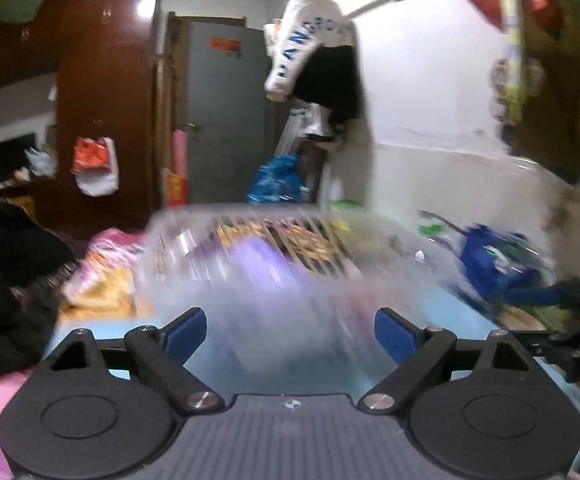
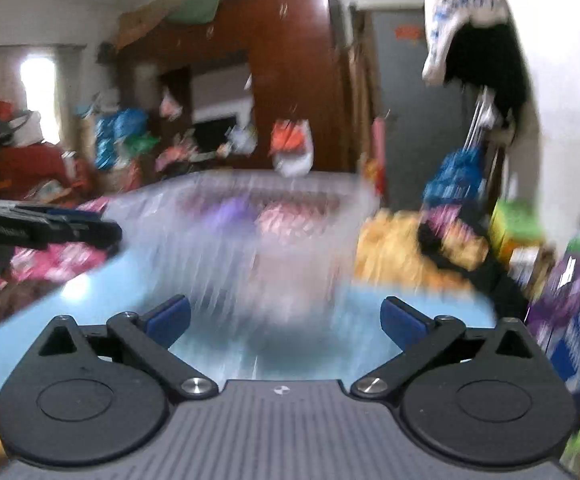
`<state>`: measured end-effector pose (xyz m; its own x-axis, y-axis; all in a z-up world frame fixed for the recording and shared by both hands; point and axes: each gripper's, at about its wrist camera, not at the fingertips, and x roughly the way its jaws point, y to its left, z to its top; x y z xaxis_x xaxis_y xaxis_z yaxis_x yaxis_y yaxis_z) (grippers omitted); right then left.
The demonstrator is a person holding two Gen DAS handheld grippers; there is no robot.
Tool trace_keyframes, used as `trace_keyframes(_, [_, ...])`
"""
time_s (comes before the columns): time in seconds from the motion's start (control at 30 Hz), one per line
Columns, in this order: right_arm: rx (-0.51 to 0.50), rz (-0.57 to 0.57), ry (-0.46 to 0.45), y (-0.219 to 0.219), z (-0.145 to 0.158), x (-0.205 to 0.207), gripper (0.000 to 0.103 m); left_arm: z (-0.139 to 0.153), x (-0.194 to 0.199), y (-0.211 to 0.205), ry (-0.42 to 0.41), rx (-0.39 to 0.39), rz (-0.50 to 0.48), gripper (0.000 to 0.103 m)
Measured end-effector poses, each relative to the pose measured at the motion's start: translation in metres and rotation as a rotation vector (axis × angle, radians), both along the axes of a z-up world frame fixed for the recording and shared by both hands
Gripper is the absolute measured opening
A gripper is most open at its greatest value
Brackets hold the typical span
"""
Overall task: Organize objects
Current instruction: 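Carry both items over the basket and open both grippers to drop them, then grasp the white medicine box from its ends with both grippers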
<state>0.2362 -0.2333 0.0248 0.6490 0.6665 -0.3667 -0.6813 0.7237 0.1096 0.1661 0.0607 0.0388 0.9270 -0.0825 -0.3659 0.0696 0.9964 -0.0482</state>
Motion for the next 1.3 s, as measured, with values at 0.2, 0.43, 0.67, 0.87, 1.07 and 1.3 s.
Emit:
trace_keyframes(0.2, [0.057, 0.108, -0.030, -0.032, -0.046, -0.055, 0.103, -0.059, -0.069, -0.039, -0.011, 0.023, -0.166, 0.093])
trace_keyframes(0.43, [0.004, 0.226, -0.082, -0.022, -0.058, -0.056, 0.087, -0.082, -0.070, -0.069, -0.010, 0.042, -0.293, 0.085])
trace_keyframes(0.67, [0.023, 0.285, -0.092, -0.025, -0.072, -0.062, 0.068, -0.099, -0.064, -0.087, -0.011, 0.081, -0.356, 0.066])
trace_keyframes(0.87, [0.027, 0.316, -0.100, -0.025, -0.073, -0.062, 0.050, -0.108, -0.057, -0.091, -0.001, 0.091, -0.412, 0.050])
trace_keyframes(1.07, [0.037, 0.324, -0.098, -0.029, -0.073, -0.063, 0.044, -0.108, -0.059, -0.088, -0.009, 0.081, -0.429, 0.043])
trace_keyframes(1.3, [0.036, 0.322, -0.129, -0.025, -0.073, -0.074, 0.041, -0.107, -0.069, -0.086, -0.046, 0.099, -0.441, 0.041])
